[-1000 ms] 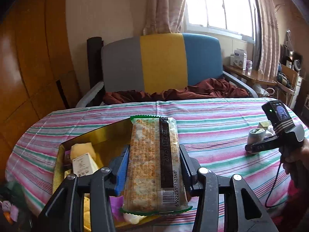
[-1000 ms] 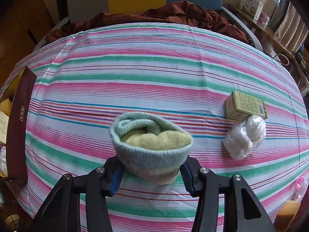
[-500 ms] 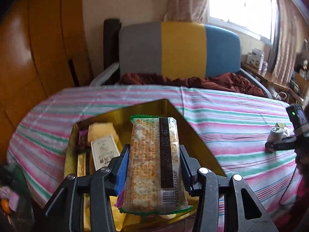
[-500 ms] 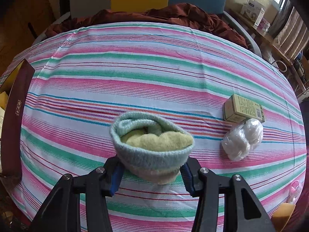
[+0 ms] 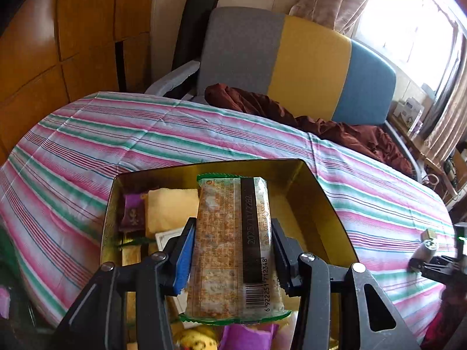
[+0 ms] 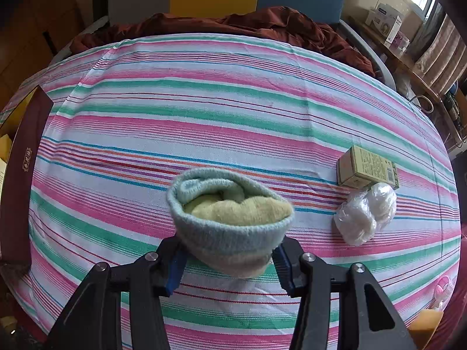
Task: Organize objects
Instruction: 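Drop the cracker packet into the tray with the left tool while the right tool holds the roll, then carry the knitted roll into the gold tray and open the right tool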
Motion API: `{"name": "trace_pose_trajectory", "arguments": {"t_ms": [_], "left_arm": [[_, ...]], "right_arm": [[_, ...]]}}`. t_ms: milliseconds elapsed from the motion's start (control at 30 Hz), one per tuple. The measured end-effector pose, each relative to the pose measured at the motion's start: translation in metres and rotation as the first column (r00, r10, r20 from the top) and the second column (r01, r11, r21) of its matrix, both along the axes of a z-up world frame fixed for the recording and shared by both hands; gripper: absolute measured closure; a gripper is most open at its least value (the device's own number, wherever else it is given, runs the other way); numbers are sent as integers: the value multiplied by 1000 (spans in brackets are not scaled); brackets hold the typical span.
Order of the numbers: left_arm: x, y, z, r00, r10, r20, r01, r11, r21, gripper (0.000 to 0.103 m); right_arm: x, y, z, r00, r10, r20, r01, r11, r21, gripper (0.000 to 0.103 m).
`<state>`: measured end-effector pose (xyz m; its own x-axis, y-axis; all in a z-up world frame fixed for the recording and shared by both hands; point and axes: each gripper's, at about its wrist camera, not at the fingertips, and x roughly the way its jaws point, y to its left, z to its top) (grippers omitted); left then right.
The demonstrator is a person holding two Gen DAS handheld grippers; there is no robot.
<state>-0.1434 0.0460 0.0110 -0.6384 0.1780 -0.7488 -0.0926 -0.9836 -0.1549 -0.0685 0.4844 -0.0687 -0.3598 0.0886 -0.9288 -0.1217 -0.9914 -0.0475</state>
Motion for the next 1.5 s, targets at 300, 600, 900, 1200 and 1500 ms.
{"name": "trace_pose_trajectory", "arguments": {"t_ms": [300, 600, 900, 1200, 1500], "left_arm": [[-57, 18, -30, 996, 31, 87, -26, 998, -64, 55], [-63, 10, -36, 995, 63, 81, -54, 993, -103, 54], [-8, 12, -16, 999, 26, -43, -32, 986, -164, 54], [56, 18, -1, 987, 6, -159, -38, 979, -201, 54], [94, 20, -3, 981, -23, -194, -20, 976, -217, 49]], "right_arm": [[-3, 2, 0, 1000, -2, -1, 2, 1000, -10, 51], [-5, 3, 0, 1000, -4, 0, 4, 1000, -14, 51], [-7, 3, -1, 1000, -3, -1, 3, 1000, -6, 51], [-7, 1, -2, 1000, 1, 0, -1, 1000, 14, 51], [-1, -10, 0, 1000, -8, 9, 8, 999, 36, 51]]}}
